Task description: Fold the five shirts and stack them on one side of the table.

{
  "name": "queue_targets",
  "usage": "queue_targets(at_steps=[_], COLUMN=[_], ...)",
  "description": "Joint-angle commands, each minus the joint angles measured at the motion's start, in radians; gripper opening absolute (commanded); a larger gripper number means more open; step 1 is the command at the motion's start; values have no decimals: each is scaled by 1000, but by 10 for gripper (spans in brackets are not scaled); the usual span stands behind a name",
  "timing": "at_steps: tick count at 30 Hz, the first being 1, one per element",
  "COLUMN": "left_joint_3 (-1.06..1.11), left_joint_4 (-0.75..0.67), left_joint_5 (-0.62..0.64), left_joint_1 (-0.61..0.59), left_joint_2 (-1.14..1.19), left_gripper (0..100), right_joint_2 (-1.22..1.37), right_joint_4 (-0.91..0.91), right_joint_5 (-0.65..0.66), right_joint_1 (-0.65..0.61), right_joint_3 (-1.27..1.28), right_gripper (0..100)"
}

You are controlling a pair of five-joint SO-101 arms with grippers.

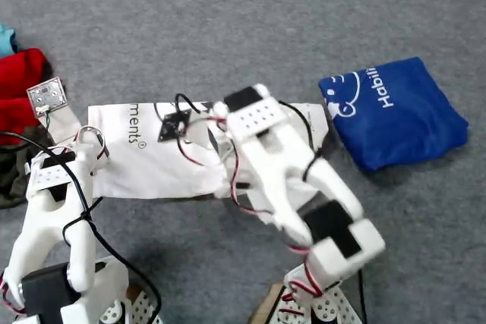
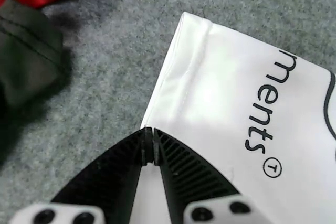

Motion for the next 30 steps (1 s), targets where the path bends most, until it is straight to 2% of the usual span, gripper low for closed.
queue_targets(at_steps=[1,7,11,13,18,20,22,25,27,30], left_joint_3=[-34,-34,-34,-34,-34,-34,-34,-34,-34,-34], left_joint_4=[-9,-9,-9,-9,-9,-9,-9,-9,-9,-9], left_joint_5=[-6,-6,-6,-6,-6,-6,-6,-6,-6,-6], left_joint_1=[11,11,11,11,11,11,11,11,11,11], left_joint_2=[-5,-5,-5,-5,-5,-5,-5,-5,-5,-5], left_gripper=[19,19,19,19,19,19,19,19,19,19], right_joint_2=[91,214,249,255,251,251,249,239,209,128], right_joint_4=[43,106,101,98,58,63,64,78,121,198], right_joint_5=[91,292,350,351,350,339,301,250,227,186], right_joint_1=[18,54,104,114,116,116,122,153,174,196], right_joint_3=[-173,-285,-321,-340,-358,-381,-414,-464,-493,-504], right_gripper=[2,3,13,86,429,492,486,419,336,161])
